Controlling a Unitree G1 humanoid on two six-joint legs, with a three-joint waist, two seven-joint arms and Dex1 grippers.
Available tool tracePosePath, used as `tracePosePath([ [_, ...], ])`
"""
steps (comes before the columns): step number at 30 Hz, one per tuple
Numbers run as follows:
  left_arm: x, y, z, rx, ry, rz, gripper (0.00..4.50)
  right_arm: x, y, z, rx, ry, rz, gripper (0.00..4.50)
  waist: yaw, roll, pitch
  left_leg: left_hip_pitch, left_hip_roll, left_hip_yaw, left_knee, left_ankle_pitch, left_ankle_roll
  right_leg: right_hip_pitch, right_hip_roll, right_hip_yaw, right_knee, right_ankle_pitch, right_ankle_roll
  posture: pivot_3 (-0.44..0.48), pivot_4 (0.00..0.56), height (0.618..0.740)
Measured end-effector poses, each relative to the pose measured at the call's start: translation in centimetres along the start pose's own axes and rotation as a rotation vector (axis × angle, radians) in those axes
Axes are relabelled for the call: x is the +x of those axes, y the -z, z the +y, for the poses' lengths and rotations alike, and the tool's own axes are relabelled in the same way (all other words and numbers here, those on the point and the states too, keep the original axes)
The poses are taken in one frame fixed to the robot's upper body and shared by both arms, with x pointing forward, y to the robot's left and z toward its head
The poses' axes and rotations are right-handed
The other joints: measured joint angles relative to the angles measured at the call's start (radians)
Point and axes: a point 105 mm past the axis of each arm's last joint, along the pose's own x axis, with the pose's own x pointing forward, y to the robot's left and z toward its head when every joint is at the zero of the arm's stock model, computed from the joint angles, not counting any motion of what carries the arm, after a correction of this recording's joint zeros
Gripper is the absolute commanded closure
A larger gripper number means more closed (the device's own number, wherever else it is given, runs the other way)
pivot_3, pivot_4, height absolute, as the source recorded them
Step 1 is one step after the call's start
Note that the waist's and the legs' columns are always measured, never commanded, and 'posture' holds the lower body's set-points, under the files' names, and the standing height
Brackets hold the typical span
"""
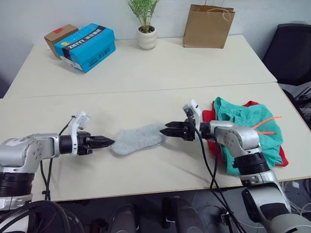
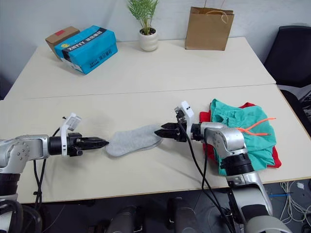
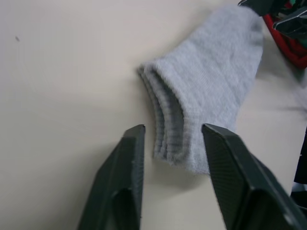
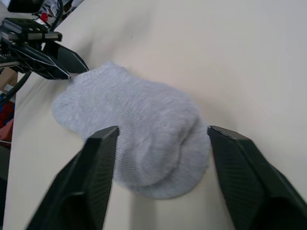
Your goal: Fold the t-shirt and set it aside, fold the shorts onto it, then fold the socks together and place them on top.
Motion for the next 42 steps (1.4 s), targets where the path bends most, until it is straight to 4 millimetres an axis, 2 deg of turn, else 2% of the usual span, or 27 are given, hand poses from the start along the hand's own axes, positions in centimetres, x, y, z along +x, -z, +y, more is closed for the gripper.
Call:
tracePosePath([
  [2,-0.8,-1.4,-0.2,0.083,-0.002,-0.113,1.94,-1.9,-1.3,-0.3,-0.039,0.001,-0.046,1.22,0.001,0.000,0.000,0.000,0.000,0.000,0.000,0.000,0.001,0.000,0.000,0.000,0.000,0.000,0.000,0.000,0.150,0.740],
  [3,-1.1,-2.3,-0.6,0.137,0.007,-0.175,1.93,-2.7,-2.2,-0.3,-0.073,0.004,-0.083,1.49,0.002,0.000,0.000,0.000,0.000,0.000,0.000,0.000,0.001,0.000,0.000,0.000,0.000,0.000,0.000,0.000,0.150,0.740],
  [4,-1.2,-3.1,-1.2,0.194,0.023,-0.226,1.93,-3.0,-3.0,0.2,-0.120,-0.008,-0.115,1.75,0.001,-0.001,-0.001,0.000,0.000,0.000,0.000,0.000,0.001,0.001,0.000,0.000,0.000,0.000,0.000,0.000,0.150,0.740],
  [5,-0.9,-3.6,-1.9,0.249,0.046,-0.258,2.12,-2.7,-3.5,0.9,-0.163,-0.033,-0.137,2.14,-0.001,-0.001,-0.001,0.001,0.000,0.000,0.000,0.000,0.001,0.001,0.000,0.000,0.000,0.000,0.000,0.000,0.150,0.740],
  [6,-0.3,-3.8,-2.5,0.305,0.062,-0.272,2.32,-2.2,-3.5,1.8,-0.201,-0.065,-0.156,2.42,-0.002,-0.001,-0.001,0.003,0.000,0.000,-0.001,-0.001,0.000,0.003,0.001,0.000,0.000,0.000,0.000,0.000,0.150,0.740],
  [8,1.7,-3.2,-3.3,0.392,0.091,-0.262,2.84,0.5,-2.4,3.6,-0.272,-0.122,-0.177,3.28,-0.005,-0.001,-0.001,0.006,0.001,0.000,-0.001,-0.001,-0.001,0.005,0.002,0.000,-0.001,0.000,0.000,0.000,0.150,0.740],
  [10,3.3,-2.4,-3.6,0.444,0.104,-0.256,3.45,2.4,-1.2,4.3,-0.302,-0.112,-0.183,3.88,-0.004,-0.001,-0.001,0.005,0.001,0.000,-0.001,-0.001,-0.001,0.005,0.002,0.000,-0.001,0.000,0.001,0.000,0.150,0.740],
  [11,4.5,-1.7,-3.8,0.472,0.106,-0.262,3.86,3.8,-0.3,4.8,-0.320,-0.100,-0.186,4.34,-0.002,-0.001,-0.001,0.004,0.001,0.000,-0.001,-0.001,-0.001,0.004,0.001,0.000,-0.001,0.000,0.001,0.000,0.150,0.740],
  [12,4.8,-1.5,-3.8,0.476,0.107,-0.262,4.11,4.1,-0.1,5.0,-0.322,-0.101,-0.183,4.50,-0.001,-0.001,-0.001,0.004,0.001,0.000,-0.001,-0.001,-0.001,0.004,0.001,0.000,-0.001,0.001,0.001,0.000,0.150,0.740],
  [14,6.1,-0.6,-3.5,0.499,0.077,-0.265,4.44,5.4,0.7,5.3,-0.372,-0.058,-0.180,4.50,0.000,-0.002,-0.002,0.002,0.000,0.000,0.001,-0.002,0.001,0.003,0.000,0.000,0.000,0.001,0.002,0.000,0.150,0.740],
  [17,6.7,1.0,-2.3,0.518,-0.001,-0.241,4.44,6.3,2.0,4.9,-0.423,0.002,-0.162,4.50,-0.001,-0.003,-0.002,0.002,0.000,0.001,0.001,-0.002,0.001,0.003,0.000,0.000,-0.001,0.001,0.002,0.000,0.150,0.740],
  [20,7.2,2.6,-1.4,0.508,-0.053,-0.229,4.44,6.2,4.0,3.5,-0.428,0.069,-0.126,4.50,0.000,-0.003,-0.002,0.003,0.000,0.001,0.001,-0.002,0.002,0.004,0.000,0.000,-0.001,0.001,0.002,0.000,0.150,0.740],
  [22,7.4,3.1,-1.3,0.519,-0.066,-0.232,4.44,5.7,4.7,2.7,-0.414,0.103,-0.131,4.50,0.001,-0.003,-0.002,0.003,0.000,0.000,0.001,-0.002,0.002,0.004,0.000,0.000,-0.001,0.001,0.002,0.000,0.150,0.740],
  [24,7.3,3.3,-1.1,0.532,-0.078,-0.234,4.44,5.2,4.5,2.1,-0.414,0.129,-0.145,4.50,0.001,-0.003,-0.002,0.008,0.000,0.000,0.001,-0.004,0.004,0.010,0.000,-0.001,-0.002,0.001,0.002,0.000,0.150,0.740],
  [29,6.7,4.0,-1.0,0.536,-0.081,-0.249,4.44,1.3,4.6,-0.4,-0.323,0.225,-0.178,4.50,0.002,-0.003,-0.002,0.009,0.001,-0.001,0.000,-0.006,0.007,0.012,0.000,-0.001,-0.002,0.001,0.001,0.000,0.150,0.740],
  [33,6.4,3.8,-0.9,0.529,-0.067,-0.269,4.44,-0.5,3.6,0.0,-0.254,0.220,-0.253,4.50,-0.003,-0.002,-0.003,0.009,0.001,-0.001,-0.001,-0.005,0.006,0.011,0.001,-0.002,-0.002,0.001,0.001,0.000,0.150,0.740],
  [35,6.3,3.6,-1.1,0.522,-0.050,-0.282,4.50,-1.3,2.6,0.8,-0.124,0.179,-0.318,4.15,-0.001,-0.002,-0.003,0.009,0.001,-0.002,-0.001,-0.005,0.006,0.011,0.001,-0.002,-0.002,0.001,0.001,0.000,0.150,0.740],
  [38,6.1,2.6,-1.9,0.527,-0.002,-0.320,4.50,-3.3,0.6,1.9,0.221,0.107,-0.430,3.32,0.002,-0.003,-0.003,0.008,0.001,-0.003,0.000,-0.005,0.006,0.011,0.000,-0.003,-0.002,0.001,0.001,0.000,0.150,0.740],
  [40,5.8,2.1,-2.4,0.554,0.027,-0.314,4.50,-3.7,0.8,2.7,0.361,0.075,-0.393,2.64,0.002,-0.003,-0.003,0.008,0.001,-0.003,0.000,-0.005,0.007,0.012,0.000,-0.003,-0.003,0.001,0.001,0.000,0.150,0.740],
  [42,5.6,1.9,-2.6,0.581,0.049,-0.299,4.50,-3.5,2.1,3.0,0.467,0.084,-0.318,1.90,0.002,-0.002,-0.003,0.008,0.001,-0.003,-0.001,-0.006,0.007,0.012,0.000,-0.003,-0.003,0.001,0.001,0.000,0.150,0.740],
])
